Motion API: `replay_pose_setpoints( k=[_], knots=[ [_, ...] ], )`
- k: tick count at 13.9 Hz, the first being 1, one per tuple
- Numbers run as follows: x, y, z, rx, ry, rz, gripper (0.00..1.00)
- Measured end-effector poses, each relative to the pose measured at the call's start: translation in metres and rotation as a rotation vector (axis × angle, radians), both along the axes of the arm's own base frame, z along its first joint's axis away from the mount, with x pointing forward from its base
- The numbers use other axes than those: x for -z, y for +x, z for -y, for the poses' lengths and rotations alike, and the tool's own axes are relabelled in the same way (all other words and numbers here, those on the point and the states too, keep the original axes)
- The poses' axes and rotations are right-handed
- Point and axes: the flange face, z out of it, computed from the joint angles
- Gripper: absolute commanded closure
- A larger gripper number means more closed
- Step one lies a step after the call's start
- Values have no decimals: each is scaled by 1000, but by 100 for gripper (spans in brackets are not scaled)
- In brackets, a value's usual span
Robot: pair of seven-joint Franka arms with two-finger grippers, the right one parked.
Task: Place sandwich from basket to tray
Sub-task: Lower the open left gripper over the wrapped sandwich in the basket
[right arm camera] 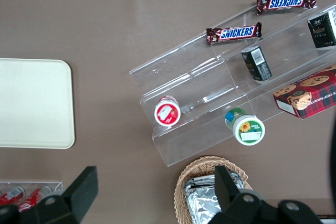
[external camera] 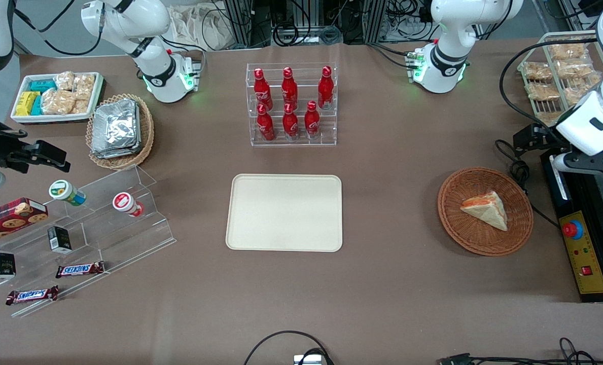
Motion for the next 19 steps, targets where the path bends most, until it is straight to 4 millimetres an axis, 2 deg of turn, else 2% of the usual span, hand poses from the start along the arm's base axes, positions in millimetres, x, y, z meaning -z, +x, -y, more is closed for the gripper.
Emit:
replay_pose_setpoints(
  k=[6,11,13,15,19],
  knots=[
    [29,8,-3,-31,6,-94,0],
    [74,14,-25,-302,42,-138,0],
    [104,16,-54,-412,14,-76,0],
    [148,4,-77,-523,2,-30,0],
    [228,-15,-79,-827,-1,70,0]
  ],
)
